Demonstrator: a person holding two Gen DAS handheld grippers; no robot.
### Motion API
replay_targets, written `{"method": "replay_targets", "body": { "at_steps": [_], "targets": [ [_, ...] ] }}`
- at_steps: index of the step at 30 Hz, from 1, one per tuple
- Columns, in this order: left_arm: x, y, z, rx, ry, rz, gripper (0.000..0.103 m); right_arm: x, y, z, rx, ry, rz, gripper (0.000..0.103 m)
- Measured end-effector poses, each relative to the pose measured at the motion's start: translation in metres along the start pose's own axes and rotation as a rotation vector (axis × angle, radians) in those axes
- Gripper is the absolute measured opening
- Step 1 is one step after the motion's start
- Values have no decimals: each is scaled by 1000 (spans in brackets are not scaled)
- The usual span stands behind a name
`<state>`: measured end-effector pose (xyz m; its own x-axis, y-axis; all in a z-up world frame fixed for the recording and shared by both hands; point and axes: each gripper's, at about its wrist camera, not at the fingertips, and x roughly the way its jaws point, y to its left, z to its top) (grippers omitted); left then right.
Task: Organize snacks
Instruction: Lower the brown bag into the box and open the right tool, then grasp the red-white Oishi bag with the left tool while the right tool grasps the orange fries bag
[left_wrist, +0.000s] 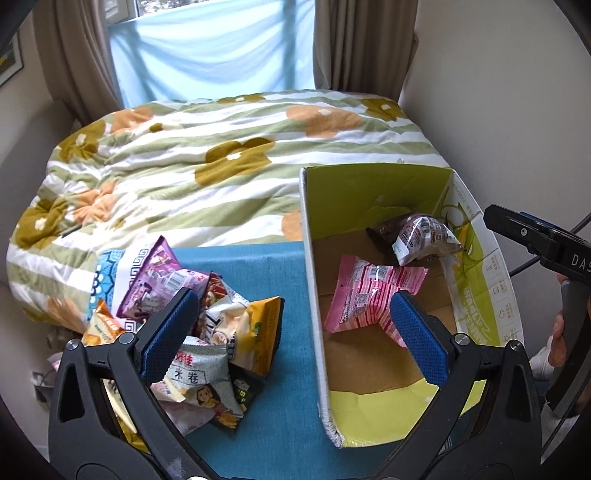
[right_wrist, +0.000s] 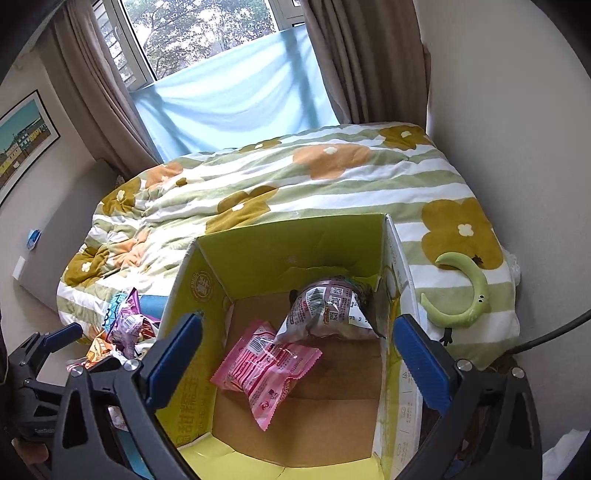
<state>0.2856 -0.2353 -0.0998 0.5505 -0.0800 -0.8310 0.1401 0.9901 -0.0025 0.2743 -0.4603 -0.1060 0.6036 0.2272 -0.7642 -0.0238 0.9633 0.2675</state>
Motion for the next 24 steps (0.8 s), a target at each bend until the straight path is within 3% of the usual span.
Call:
{"method": "replay_targets", "body": {
  "at_steps": [12,24],
  "targets": [
    [-70,71,-32,-86,-65,81,102,-41,56,-3,-82,-84,100,103],
    [-116,207,-83,-133,-94,119,102,-50,185,-48,-104,-124,169,103]
  ]
}}
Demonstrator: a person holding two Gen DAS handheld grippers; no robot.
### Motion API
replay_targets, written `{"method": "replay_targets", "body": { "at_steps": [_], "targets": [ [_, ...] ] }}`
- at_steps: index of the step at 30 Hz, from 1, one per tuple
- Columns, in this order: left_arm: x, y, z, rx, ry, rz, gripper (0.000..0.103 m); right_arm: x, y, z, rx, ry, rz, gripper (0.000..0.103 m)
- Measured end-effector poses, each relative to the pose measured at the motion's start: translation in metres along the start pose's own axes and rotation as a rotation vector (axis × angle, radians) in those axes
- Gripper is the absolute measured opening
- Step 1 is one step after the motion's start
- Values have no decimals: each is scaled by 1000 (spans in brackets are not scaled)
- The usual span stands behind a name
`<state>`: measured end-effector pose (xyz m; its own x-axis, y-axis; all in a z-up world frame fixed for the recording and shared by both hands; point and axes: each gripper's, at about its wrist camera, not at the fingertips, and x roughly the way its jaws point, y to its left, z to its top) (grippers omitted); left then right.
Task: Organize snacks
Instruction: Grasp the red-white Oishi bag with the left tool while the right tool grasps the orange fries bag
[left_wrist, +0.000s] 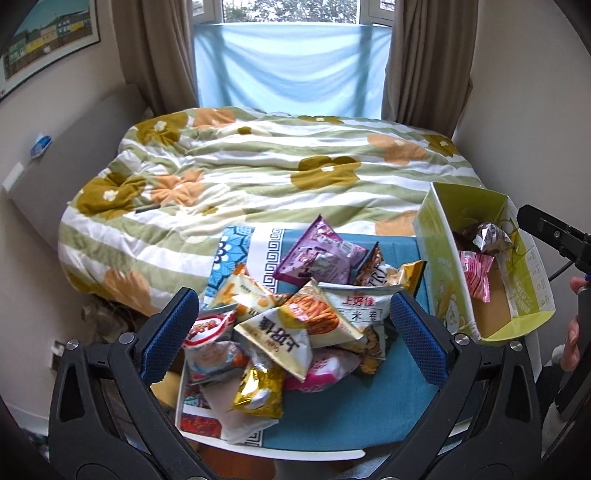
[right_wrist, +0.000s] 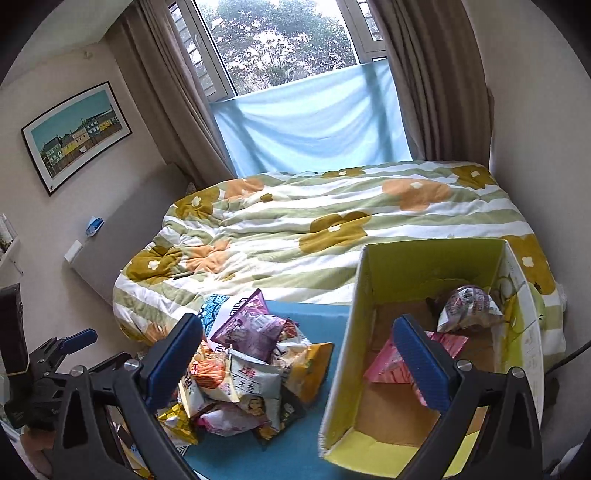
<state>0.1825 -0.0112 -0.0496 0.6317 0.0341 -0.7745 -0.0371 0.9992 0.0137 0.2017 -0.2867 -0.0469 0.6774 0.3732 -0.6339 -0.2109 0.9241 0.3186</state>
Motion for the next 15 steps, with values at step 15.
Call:
{"method": "replay_targets", "body": {
  "at_steps": [15],
  "targets": [
    [65,150,-51,-106,138,-96,102,93,129,-59,-22,118,-2,103]
  ]
}}
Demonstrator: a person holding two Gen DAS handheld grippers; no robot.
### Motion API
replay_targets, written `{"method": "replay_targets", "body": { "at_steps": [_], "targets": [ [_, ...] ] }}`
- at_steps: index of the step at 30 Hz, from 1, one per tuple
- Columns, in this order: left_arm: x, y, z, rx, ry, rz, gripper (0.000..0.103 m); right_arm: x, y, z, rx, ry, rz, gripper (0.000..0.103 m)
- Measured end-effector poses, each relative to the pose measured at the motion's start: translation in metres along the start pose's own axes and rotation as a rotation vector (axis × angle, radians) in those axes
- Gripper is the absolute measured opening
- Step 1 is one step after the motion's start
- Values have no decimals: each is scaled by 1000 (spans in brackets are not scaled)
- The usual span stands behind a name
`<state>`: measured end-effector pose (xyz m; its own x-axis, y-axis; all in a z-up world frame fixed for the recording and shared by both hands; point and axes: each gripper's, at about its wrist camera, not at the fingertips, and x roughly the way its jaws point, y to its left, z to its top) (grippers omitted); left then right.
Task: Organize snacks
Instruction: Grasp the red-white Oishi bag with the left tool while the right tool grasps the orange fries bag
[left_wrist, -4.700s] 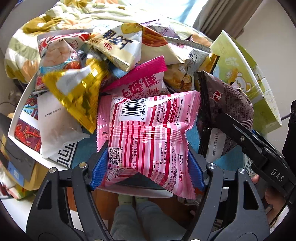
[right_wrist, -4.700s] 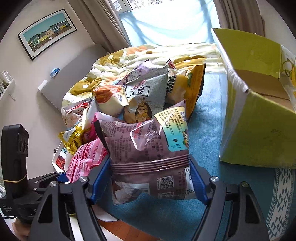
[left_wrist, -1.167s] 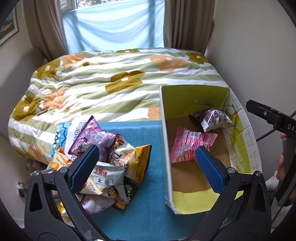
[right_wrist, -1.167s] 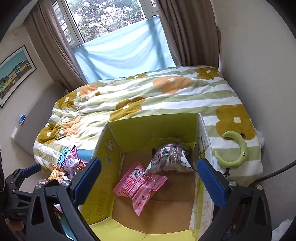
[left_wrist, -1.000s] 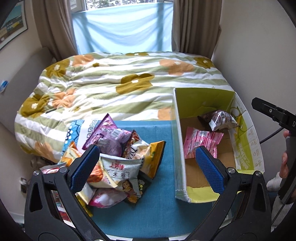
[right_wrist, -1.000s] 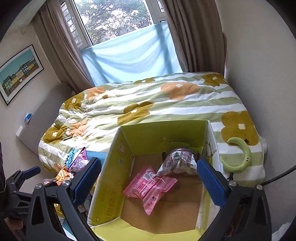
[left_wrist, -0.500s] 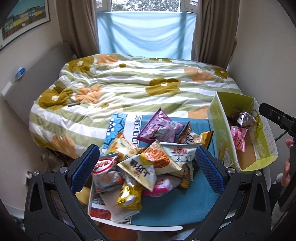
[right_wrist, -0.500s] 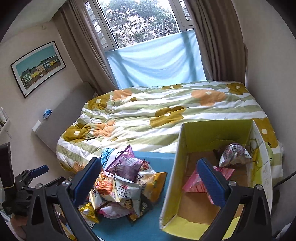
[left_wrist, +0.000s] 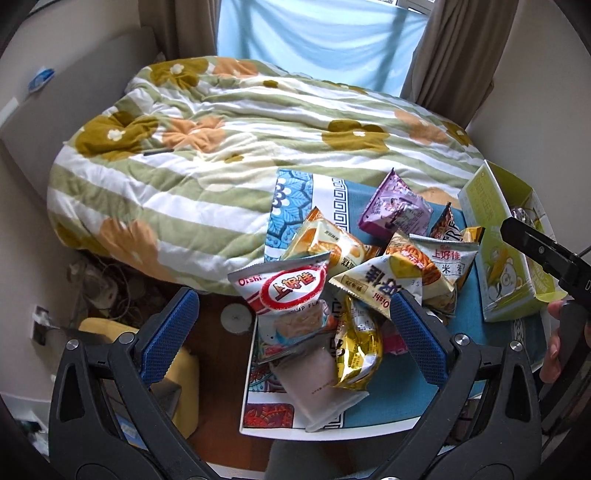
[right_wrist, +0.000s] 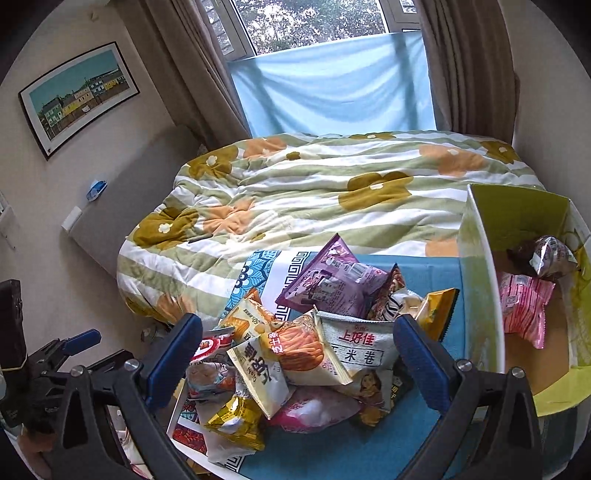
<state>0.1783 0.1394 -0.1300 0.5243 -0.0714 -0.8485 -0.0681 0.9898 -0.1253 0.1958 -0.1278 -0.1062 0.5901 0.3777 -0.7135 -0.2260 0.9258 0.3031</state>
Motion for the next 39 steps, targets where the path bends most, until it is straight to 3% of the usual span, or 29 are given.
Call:
{"method": "replay_targets", "body": {
  "at_steps": [8,20,22,25,39],
  "targets": [
    [65,9,-13,-47,67,-43,102,55,14,-12,-107,52,-10,103],
    [123,4,-31,-102,97,36,101,110,4,-38,-215,159,32,103],
    [127,4,-32,-108,108,41,95,116,4,-40,-230,173,41,103],
    [132,2,-35,-103,129,47,75,122,4,-41,-248,180,57,103],
    [118,-3,-37,-54,99,78,60,141,11,-49,-338,205,59,103]
  ]
}}
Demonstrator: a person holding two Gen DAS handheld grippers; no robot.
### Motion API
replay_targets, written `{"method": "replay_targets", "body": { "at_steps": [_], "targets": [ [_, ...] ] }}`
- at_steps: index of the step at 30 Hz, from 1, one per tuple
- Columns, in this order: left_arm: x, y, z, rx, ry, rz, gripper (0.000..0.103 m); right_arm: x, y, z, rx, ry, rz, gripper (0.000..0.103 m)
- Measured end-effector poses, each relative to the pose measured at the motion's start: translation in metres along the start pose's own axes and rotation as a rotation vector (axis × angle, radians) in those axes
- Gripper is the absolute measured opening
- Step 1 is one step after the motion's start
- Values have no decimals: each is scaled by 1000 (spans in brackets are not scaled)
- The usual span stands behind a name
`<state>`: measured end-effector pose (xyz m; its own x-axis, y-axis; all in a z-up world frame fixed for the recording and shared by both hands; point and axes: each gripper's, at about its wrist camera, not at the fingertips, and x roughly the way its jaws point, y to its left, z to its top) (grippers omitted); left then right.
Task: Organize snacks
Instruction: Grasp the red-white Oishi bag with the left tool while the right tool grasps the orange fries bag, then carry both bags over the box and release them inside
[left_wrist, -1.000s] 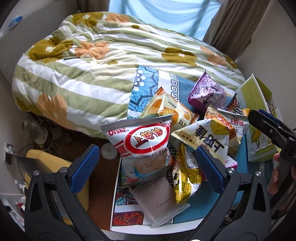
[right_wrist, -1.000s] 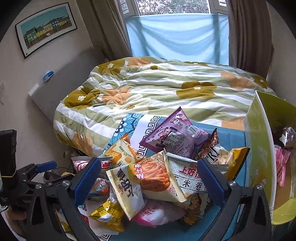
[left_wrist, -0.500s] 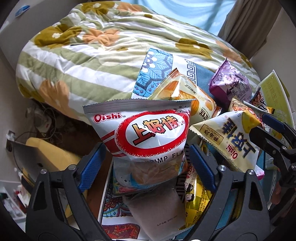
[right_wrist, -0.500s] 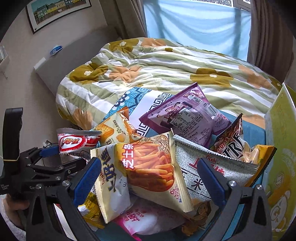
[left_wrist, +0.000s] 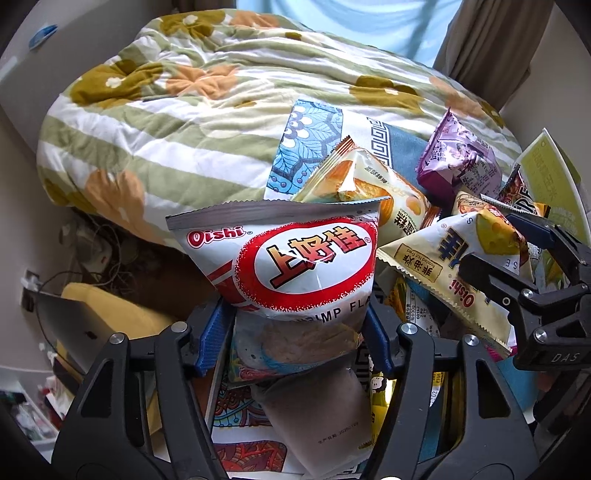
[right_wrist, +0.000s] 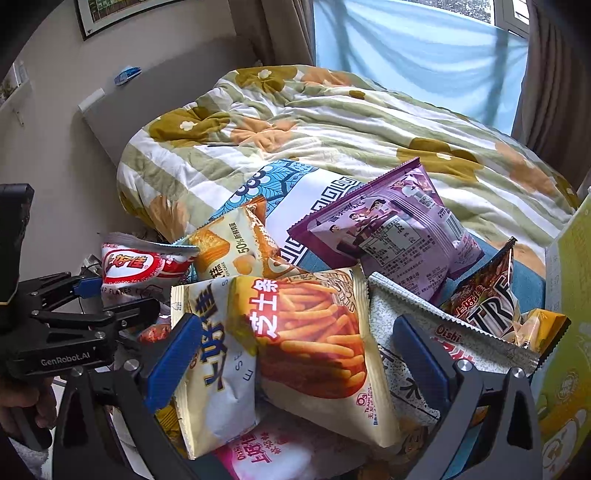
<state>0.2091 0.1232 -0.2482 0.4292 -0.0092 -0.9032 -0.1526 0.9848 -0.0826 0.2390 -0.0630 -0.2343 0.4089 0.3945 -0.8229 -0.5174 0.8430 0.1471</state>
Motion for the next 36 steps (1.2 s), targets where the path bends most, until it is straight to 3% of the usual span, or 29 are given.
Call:
{"method": "replay_targets", "body": {
  "at_steps": [7,9,12,17,23,36],
  "targets": [
    [-10,-1,-3,6,-14,13,60,8,5,2,-30,23,13,100],
    [-12,1,-3,-1,-14,14,60,8,8,1,-37,27,21,92],
    [-14,4,-3,-12,-14,8,60,8,9,0,-36,35,48,71],
    [-22,3,-5,-9,-25,6,60,1,12,-4,-37,25,71,54],
    [-36,4,-3,-3,-45,3,60,-13,15,-6,-23,1,72,48],
    [-97,-3,11,50,-131,-44,60,-82,15,-1,64,-126,34,47]
  ]
}}
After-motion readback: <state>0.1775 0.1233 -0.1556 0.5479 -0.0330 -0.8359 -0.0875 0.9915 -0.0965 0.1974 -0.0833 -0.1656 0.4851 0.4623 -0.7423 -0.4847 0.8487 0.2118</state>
